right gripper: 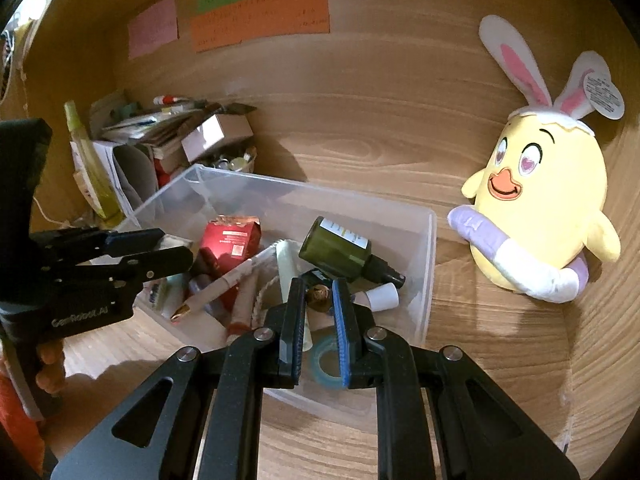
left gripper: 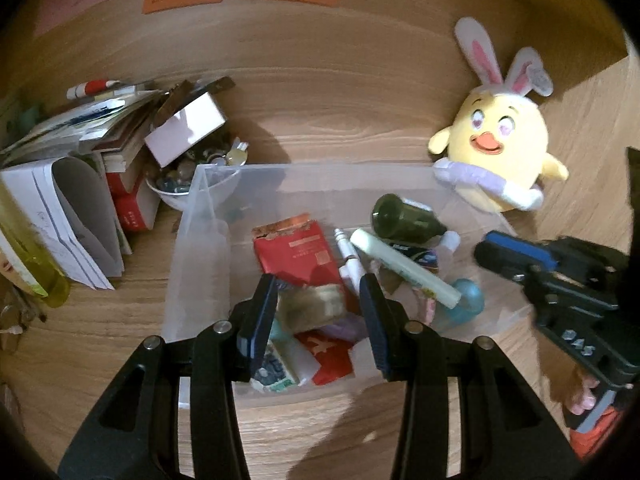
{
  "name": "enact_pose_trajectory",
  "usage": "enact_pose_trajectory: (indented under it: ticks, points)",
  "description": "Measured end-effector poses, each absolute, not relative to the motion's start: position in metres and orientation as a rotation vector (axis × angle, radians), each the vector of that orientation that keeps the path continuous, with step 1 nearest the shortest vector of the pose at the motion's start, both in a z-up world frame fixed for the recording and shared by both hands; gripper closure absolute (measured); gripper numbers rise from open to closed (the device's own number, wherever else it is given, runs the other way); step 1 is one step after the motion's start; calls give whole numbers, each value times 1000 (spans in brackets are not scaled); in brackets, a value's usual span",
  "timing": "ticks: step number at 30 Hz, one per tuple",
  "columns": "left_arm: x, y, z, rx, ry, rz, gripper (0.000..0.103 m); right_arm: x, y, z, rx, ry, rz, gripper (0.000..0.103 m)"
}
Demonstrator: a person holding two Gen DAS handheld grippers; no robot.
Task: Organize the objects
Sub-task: 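Carry the cork block and bead into the bin and open both grippers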
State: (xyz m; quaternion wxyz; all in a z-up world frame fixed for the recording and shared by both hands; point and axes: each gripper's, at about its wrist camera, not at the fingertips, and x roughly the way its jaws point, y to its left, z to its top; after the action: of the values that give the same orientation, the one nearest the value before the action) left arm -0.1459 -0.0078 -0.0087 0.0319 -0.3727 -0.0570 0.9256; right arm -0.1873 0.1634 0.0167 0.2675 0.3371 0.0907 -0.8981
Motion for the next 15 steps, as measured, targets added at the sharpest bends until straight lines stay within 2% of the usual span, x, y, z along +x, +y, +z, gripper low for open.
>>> enact_pose_trajectory:
  ticks: [4,9,11,15]
  points:
    - [-140,-8,-3,-1113,-168,2880,54,-189,158,14,914,276,-2435,91]
    - [-134,-14,1,-1103,-193,2897,51,-190,152,10,930,317,-2455,91]
    - [-131,-15,3,-1088,-201,2904,46,-190,150,8,940,329,-2460,91]
    - [-125,-17,7,-1067,-202,2920,44,-188,147,7,946,353,-2447,91]
